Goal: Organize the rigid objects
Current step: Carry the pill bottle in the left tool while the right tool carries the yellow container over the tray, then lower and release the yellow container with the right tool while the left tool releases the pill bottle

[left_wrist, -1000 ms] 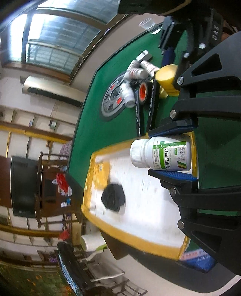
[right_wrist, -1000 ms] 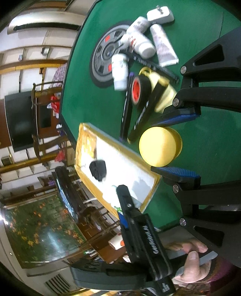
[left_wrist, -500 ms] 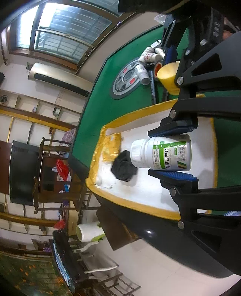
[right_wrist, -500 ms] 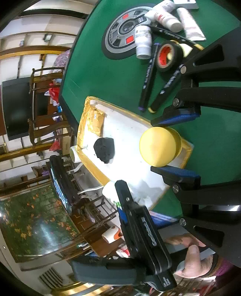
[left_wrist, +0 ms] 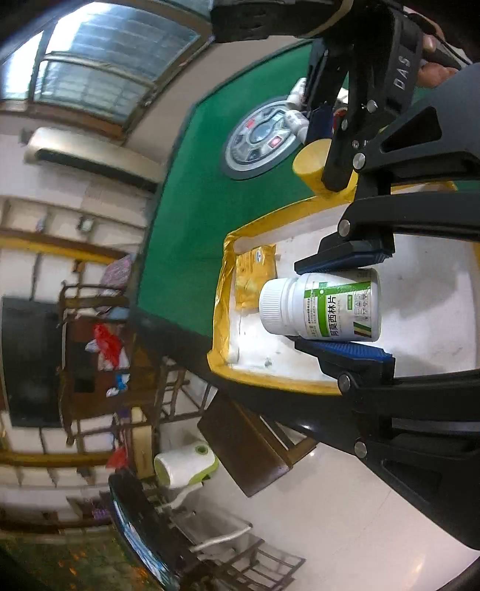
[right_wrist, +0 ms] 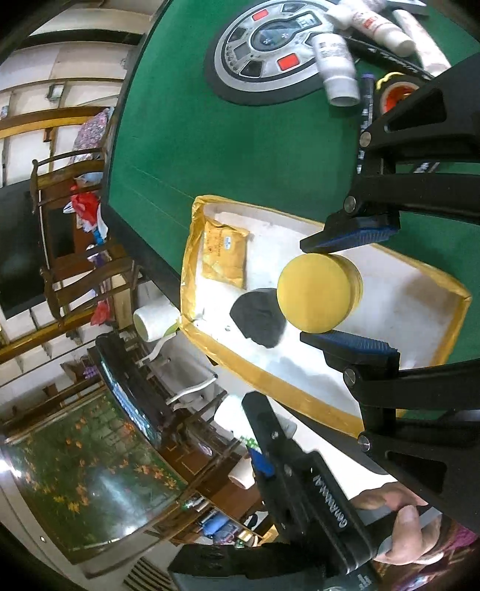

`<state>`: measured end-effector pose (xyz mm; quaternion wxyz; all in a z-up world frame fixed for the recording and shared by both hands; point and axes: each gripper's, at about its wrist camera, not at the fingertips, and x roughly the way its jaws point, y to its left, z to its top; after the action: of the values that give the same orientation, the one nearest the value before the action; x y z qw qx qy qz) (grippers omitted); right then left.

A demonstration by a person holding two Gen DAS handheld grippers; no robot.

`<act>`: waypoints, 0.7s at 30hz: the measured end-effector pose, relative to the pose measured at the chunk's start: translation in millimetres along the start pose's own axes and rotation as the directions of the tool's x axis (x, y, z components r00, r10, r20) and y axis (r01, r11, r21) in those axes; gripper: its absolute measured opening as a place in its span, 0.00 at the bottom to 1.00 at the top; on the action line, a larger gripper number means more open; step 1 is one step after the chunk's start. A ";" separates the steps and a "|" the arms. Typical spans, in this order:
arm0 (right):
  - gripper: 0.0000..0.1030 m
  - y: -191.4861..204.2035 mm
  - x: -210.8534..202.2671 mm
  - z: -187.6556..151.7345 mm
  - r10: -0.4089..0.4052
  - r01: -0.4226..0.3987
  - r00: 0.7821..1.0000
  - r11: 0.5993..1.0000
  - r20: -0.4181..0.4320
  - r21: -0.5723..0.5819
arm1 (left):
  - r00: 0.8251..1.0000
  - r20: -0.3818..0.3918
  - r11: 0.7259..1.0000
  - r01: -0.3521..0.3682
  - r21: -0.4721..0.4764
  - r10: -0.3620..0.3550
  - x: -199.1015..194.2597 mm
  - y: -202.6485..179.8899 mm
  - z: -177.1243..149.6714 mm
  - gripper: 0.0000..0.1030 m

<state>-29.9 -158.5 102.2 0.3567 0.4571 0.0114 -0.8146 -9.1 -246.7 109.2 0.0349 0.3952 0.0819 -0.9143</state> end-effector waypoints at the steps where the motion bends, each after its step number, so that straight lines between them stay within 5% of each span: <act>1: 0.36 -0.6 3.3 2.8 -0.006 0.006 1.000 1.000 -0.007 0.007 | 1.000 -0.010 1.000 0.009 0.002 -0.009 6.7 -1.1 5.7 0.30; 10: 0.36 -5.0 46.6 23.3 -0.063 0.064 0.996 0.998 -0.070 0.018 | 0.989 -0.148 1.000 0.005 0.001 -0.005 76.7 9.0 32.3 0.30; 21: 0.36 -15.7 74.9 32.7 -0.101 0.104 0.989 0.994 -0.104 0.019 | 0.977 -0.208 0.999 -0.046 -0.027 0.039 113.9 33.0 41.8 0.30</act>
<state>-87.8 -200.8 60.0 0.3076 0.5017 0.0434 -0.8073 -112.9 -286.4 50.4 0.0520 0.4896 0.0911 -0.8656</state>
